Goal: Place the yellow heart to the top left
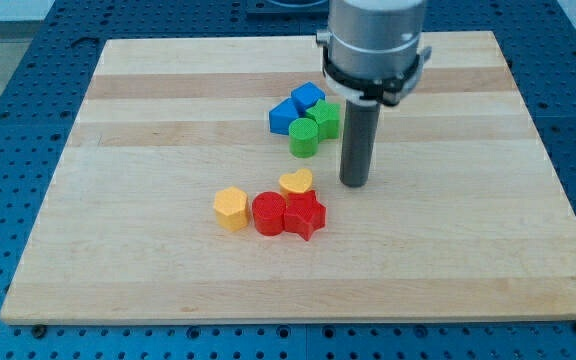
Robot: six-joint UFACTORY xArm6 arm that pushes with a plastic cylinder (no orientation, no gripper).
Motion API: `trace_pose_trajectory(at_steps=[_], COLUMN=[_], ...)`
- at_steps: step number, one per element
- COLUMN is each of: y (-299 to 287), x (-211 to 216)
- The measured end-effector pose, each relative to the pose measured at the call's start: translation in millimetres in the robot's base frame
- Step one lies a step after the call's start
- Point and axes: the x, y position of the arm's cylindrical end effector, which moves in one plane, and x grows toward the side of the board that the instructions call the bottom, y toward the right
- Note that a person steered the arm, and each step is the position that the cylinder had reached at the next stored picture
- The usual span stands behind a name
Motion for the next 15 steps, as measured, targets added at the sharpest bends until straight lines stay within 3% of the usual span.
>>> trace_pose_trajectory(at_steps=[1, 3, 4, 5, 6, 8, 9, 11, 12, 13, 15], y=[-54.1, -213.8, -240.5, -240.9, -283.8, -308.2, -308.2, -343.4, -341.7, -332.8, -330.0], x=[10.9, -28.7, -28.7, -14.5, -19.6, -119.6, -140.5, -139.9, -174.4, -180.1, -138.6])
